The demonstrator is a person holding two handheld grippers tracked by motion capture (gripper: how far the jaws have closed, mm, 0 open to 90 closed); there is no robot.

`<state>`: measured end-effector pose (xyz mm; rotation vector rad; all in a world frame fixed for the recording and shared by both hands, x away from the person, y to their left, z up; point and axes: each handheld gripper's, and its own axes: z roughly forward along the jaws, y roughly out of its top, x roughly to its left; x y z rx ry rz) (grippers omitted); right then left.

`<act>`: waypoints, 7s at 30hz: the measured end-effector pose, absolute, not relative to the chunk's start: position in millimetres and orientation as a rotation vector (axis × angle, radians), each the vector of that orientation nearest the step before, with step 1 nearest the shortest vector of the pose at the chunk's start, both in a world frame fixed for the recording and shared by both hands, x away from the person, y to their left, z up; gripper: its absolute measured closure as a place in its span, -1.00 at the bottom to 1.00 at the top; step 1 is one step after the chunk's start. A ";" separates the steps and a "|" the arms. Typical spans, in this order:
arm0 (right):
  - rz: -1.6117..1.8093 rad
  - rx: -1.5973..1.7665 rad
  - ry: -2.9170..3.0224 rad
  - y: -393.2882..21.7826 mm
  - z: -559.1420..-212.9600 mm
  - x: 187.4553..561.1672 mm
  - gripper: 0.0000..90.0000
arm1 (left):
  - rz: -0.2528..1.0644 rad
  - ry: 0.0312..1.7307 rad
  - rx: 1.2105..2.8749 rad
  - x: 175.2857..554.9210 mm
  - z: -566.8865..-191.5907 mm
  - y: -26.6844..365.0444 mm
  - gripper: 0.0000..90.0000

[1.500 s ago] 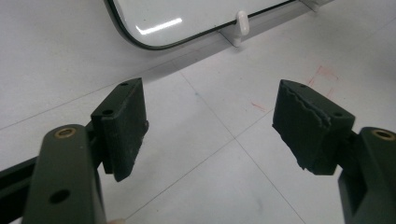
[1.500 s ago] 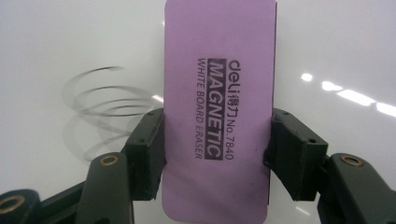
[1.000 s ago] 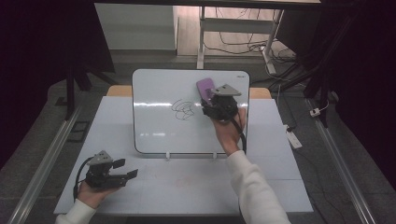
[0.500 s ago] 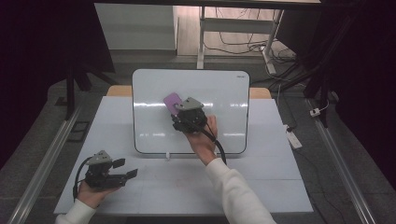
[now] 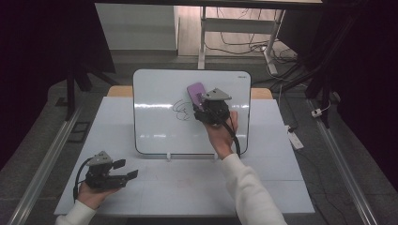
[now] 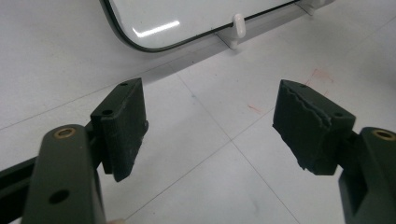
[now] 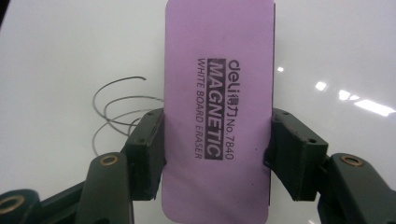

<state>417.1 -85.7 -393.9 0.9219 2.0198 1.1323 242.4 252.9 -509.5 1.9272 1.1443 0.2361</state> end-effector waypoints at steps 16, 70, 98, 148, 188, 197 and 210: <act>1.005 0.655 2.178 -11.9 -435.1 381.2 -0.09 | 0.230 1.143 1.930 243.2 -510.4 252.3 -0.41; 1.066 0.692 2.173 -8.2 -412.6 401.7 -0.09 | 0.230 1.144 1.927 244.0 -511.0 254.1 -0.42; 1.026 0.676 2.243 5.2 -424.6 389.5 -0.09 | 0.233 1.144 1.928 243.6 -510.5 255.0 -0.42; 1.122 0.960 2.047 -113.7 -400.8 408.8 -0.09 | 0.232 1.155 1.921 243.8 -509.9 253.1 -0.42; 1.447 0.828 2.246 -121.4 -461.1 318.5 -0.09 | 0.240 1.041 1.815 256.8 -473.5 218.6 -0.40; 1.457 0.816 2.241 -117.7 -462.2 314.5 -0.09 | 0.234 1.011 1.794 266.5 -462.3 206.3 -0.37; 1.491 0.814 2.229 -114.6 -466.1 311.7 -0.09 | 0.186 0.948 1.791 283.0 -451.4 172.2 -0.32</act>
